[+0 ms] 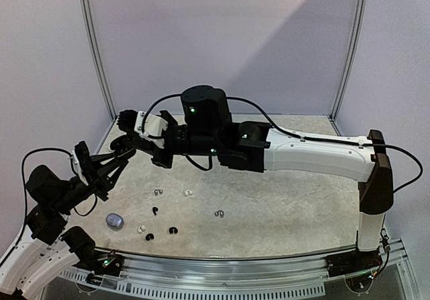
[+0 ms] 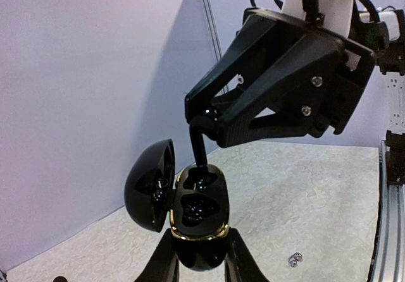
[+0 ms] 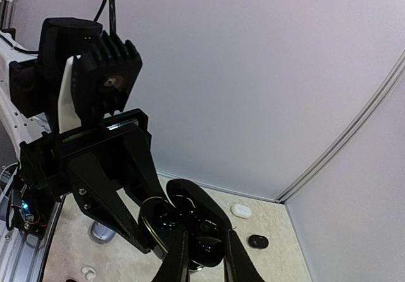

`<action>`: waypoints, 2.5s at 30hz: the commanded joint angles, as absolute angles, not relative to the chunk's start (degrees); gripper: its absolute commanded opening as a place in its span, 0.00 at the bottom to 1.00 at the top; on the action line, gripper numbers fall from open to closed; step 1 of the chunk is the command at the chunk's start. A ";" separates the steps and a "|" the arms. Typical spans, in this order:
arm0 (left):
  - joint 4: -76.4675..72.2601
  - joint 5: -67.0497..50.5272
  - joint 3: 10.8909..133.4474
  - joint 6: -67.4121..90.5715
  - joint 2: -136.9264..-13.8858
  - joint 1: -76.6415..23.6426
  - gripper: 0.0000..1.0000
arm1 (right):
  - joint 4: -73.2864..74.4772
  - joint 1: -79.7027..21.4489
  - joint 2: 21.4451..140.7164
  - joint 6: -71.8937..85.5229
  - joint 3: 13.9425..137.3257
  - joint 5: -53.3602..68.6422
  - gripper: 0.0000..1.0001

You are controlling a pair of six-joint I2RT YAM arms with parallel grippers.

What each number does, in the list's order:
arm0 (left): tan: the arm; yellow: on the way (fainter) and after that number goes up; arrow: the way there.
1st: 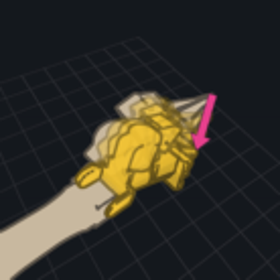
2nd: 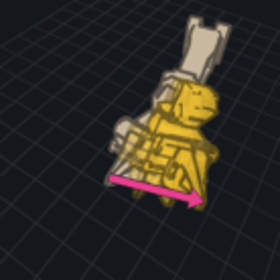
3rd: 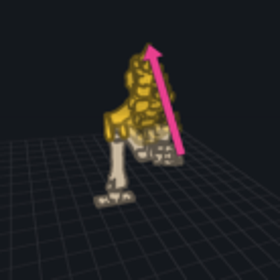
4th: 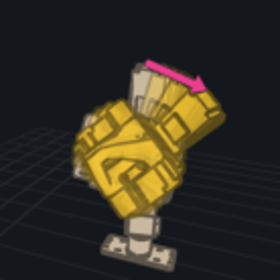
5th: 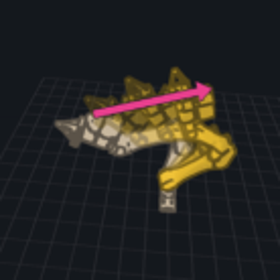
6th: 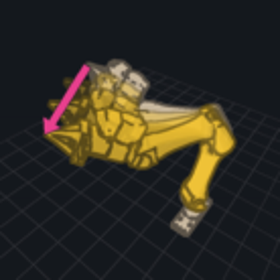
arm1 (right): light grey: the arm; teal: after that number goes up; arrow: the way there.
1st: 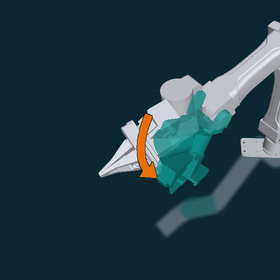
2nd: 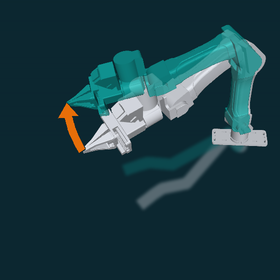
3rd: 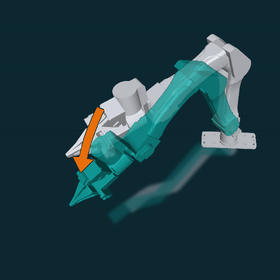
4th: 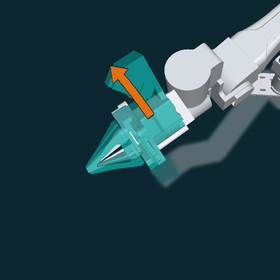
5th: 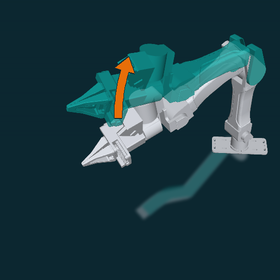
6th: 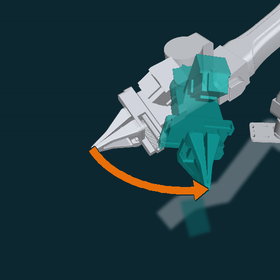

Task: Insert the wireless bluetooth earbuds into the charging case

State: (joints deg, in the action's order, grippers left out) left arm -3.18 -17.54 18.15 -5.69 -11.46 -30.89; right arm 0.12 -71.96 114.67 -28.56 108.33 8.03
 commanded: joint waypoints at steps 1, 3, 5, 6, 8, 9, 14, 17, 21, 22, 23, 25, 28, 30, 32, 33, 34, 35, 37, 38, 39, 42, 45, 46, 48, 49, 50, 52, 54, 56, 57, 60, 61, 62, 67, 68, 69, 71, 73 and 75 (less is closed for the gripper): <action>-4.75 -17.55 18.02 -5.17 -10.94 -30.41 0.00 | 2.93 -72.03 115.56 -28.63 110.62 5.43 0.00; -4.75 -17.65 18.01 -5.12 -10.90 -30.41 0.00 | 2.76 -72.02 115.66 -28.42 110.57 5.73 0.00; -4.75 -17.72 18.02 -5.12 -10.98 -30.41 0.00 | 2.60 -72.06 115.75 -28.47 110.42 6.07 0.00; -4.75 -17.75 18.02 -5.19 -10.92 -30.41 0.00 | 2.53 -72.03 115.75 -28.54 110.47 6.33 0.00; -4.67 -17.75 18.02 -5.10 -10.90 -30.41 0.00 | 2.35 -72.05 115.77 -28.61 110.40 7.39 0.00; -4.66 -17.71 17.95 -5.10 -10.88 -30.41 0.00 | 2.24 -72.07 115.76 -28.60 110.39 7.68 0.00; -4.64 -17.67 17.93 -4.90 -10.72 -30.41 0.00 | 1.38 -72.07 115.49 -28.32 110.30 9.22 0.00; -4.66 -17.66 17.93 -4.84 -10.68 -30.41 0.00 | 0.87 -72.04 115.70 -28.04 110.21 9.52 0.00; -4.57 -17.58 17.93 -4.79 -10.60 -30.41 0.00 | 0.55 -72.04 116.00 -27.39 110.21 10.60 0.00; -4.57 -17.58 17.93 -4.83 -10.52 -30.41 0.00 | 0.59 -72.05 116.08 -27.34 110.21 10.66 0.00; -4.57 -17.58 17.93 -4.75 -10.47 -30.41 0.00 | 0.58 -72.06 116.18 -27.33 110.21 10.52 0.00; -4.57 -17.58 17.90 -4.77 -10.47 -30.41 0.00 | 0.54 -71.97 116.26 -27.28 110.21 10.22 0.00; -4.57 -17.56 17.84 -4.74 -10.51 -30.41 0.00 | 0.58 -71.86 116.58 -27.13 110.42 9.46 0.00; -4.49 -17.58 17.84 -4.63 -10.45 -30.41 0.00 | 1.01 -71.84 117.09 -27.24 110.73 8.82 0.00; -4.48 -17.49 17.84 -4.75 -10.39 -30.41 0.00 | 0.65 -71.71 117.41 -27.00 110.73 9.15 0.00; -4.48 -17.41 17.92 -4.69 -10.45 -30.41 0.00 | 0.59 -71.60 117.55 -26.79 110.70 9.45 0.00; -4.56 -17.36 17.93 -4.65 -10.51 -30.41 0.00 | 0.57 -71.55 117.71 -26.52 110.69 9.56 0.00; -4.57 -17.47 17.93 -4.66 -10.55 -30.41 0.00 | 0.61 -71.48 117.83 -26.46 110.74 9.53 0.00; -4.49 -17.60 17.93 -4.65 -10.60 -30.41 0.00 | 0.53 -71.38 117.95 -26.44 110.73 9.22 0.00; -4.41 -17.73 17.93 -4.78 -10.54 -30.41 0.00 | 0.56 -71.30 117.95 -26.45 110.62 9.08 0.00; -4.46 -17.83 17.93 -4.91 -10.50 -30.41 0.00 | 0.53 -71.28 117.95 -26.50 110.55 8.87 0.00; -4.44 -17.89 17.93 -5.01 -10.51 -30.41 0.00 | 0.54 -71.27 117.65 -26.83 110.24 7.67 0.00; -4.48 -18.23 17.92 -4.92 -10.56 -30.41 0.00 | 0.56 -71.25 117.60 -27.59 109.91 6.43 0.00; -4.48 -18.19 18.01 -4.92 -10.63 -30.41 0.00 | 0.54 -71.26 117.66 -27.92 109.76 6.16 0.00; -4.44 -18.10 18.02 -5.00 -10.58 -30.41 0.00 | -1.34 -71.24 117.68 -28.71 109.16 5.71 0.00; -4.44 -18.01 18.02 -5.00 -10.51 -30.41 0.00 | -1.36 -71.30 117.75 -29.22 109.01 5.64 0.00; -4.44 -17.97 18.02 -5.03 -10.46 -30.41 0.00 | -1.06 -71.31 117.83 -29.56 109.16 5.55 0.00; -4.48 -18.06 18.00 -4.94 -10.50 -30.41 0.00 | -0.14 -71.29 118.28 -30.17 109.56 5.50 0.04; -4.48 -18.10 18.00 -4.92 -10.54 -30.41 0.00 | 0.00 -71.34 118.53 -30.17 109.51 5.20 0.10; -4.48 -18.11 18.01 -4.85 -10.47 -30.37 0.00 | 0.00 -71.37 118.56 -29.99 109.43 5.18 0.14; -4.48 -18.11 18.02 -4.91 -10.38 -30.40 0.00 | 0.00 -71.29 118.56 -29.97 109.42 5.37 0.15; -4.48 -18.18 17.97 -4.93 -10.38 -30.42 0.00 | 0.00 -71.34 118.80 -29.80 109.63 5.86 0.16; -4.42 -18.19 18.01 -5.01 -10.29 -30.41 0.00 | 0.00 -71.36 118.89 -29.80 109.72 5.88 0.16; -4.40 -18.18 18.02 -4.99 -10.32 -30.41 0.00 | 0.00 -71.36 119.03 -29.80 109.82 5.84 0.16; -4.39 -18.28 18.02 -5.00 -10.41 -30.41 0.00 | 0.00 -71.36 119.35 -29.41 110.53 5.22 0.17; -4.39 -18.28 18.02 -4.95 -10.44 -30.41 0.00 | 1.31 -71.34 119.43 -29.23 110.70 4.97 0.17; -4.39 -18.29 18.02 -5.00 -10.39 -30.41 0.00 | 1.47 -71.32 119.48 -29.13 110.76 4.74 0.18; -4.39 -18.34 17.95 -5.00 -10.39 -30.42 0.00 | 1.49 -71.33 119.53 -29.01 110.87 4.68 0.18; -4.39 -18.37 17.97 -5.01 -10.43 -30.41 0.00 | 1.58 -71.34 119.61 -28.88 110.95 5.13 0.19; -4.39 -18.37 17.98 -5.01 -10.46 -30.41 0.00 | 1.61 -71.36 119.70 -28.68 110.98 5.27 0.19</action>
